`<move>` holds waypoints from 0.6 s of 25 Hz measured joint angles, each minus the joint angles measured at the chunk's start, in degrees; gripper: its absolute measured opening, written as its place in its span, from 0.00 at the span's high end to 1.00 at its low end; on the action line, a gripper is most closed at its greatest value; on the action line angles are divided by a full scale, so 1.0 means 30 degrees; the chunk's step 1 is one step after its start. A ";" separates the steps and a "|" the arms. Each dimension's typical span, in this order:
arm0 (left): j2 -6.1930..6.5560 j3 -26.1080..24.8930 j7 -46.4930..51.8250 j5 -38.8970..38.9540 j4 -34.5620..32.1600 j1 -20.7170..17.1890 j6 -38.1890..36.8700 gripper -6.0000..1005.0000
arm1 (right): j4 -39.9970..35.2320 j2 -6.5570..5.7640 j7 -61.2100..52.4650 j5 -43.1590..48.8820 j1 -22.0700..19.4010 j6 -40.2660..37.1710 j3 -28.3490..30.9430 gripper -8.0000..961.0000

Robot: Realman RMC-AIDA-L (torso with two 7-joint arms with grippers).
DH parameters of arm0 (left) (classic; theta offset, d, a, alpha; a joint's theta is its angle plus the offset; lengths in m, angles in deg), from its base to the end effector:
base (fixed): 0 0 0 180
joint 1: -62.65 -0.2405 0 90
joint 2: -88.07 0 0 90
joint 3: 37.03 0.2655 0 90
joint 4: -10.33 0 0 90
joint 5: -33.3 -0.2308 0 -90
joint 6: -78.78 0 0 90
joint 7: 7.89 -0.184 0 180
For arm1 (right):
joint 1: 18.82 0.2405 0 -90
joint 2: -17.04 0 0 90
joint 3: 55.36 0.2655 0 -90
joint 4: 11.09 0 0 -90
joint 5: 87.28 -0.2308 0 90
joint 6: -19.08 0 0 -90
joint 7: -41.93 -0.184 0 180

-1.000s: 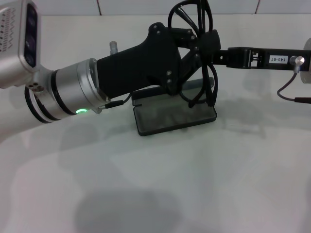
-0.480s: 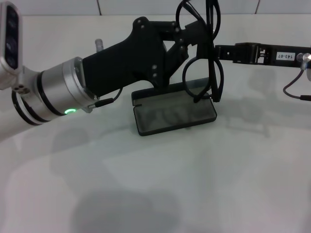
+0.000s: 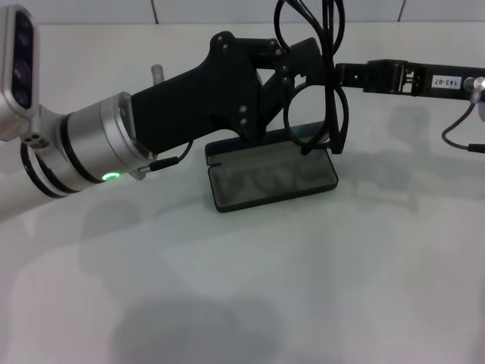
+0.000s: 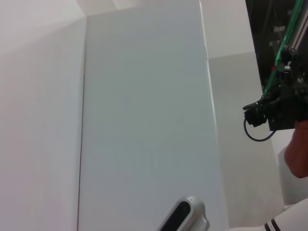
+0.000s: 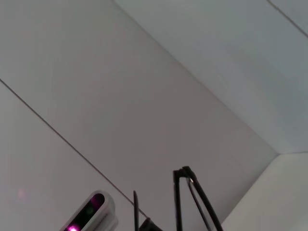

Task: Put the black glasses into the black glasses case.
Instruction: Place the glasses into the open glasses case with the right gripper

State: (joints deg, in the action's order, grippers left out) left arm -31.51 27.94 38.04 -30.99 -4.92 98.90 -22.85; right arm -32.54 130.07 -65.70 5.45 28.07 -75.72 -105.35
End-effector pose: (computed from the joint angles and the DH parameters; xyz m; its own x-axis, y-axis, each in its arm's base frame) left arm -0.1572 0.3425 -0.0541 0.4436 -0.1206 0.8881 0.1412 -0.9691 -0.2022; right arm 0.1443 0.4056 -0.0303 0.4751 -0.6744 -0.5652 -0.5583 -0.7275 0.3988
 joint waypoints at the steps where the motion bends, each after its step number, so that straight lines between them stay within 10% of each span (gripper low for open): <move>1: -0.0011 0.0026 0.0002 -0.0031 0.0026 0.0034 0.0001 0.98 | 0.0000 0.0000 -0.0001 0.0004 0.0016 0.0012 -0.0007 0.84; 15: -0.0122 0.0194 0.0040 -0.1081 0.0248 0.0364 0.0014 0.98 | -0.0001 0.0022 0.0038 -0.0131 0.0088 0.0261 0.0084 0.83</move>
State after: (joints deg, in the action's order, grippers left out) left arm -31.88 28.52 38.16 -34.23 -4.18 99.99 -22.81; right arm -32.54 130.13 -65.58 5.05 28.34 -74.94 -105.10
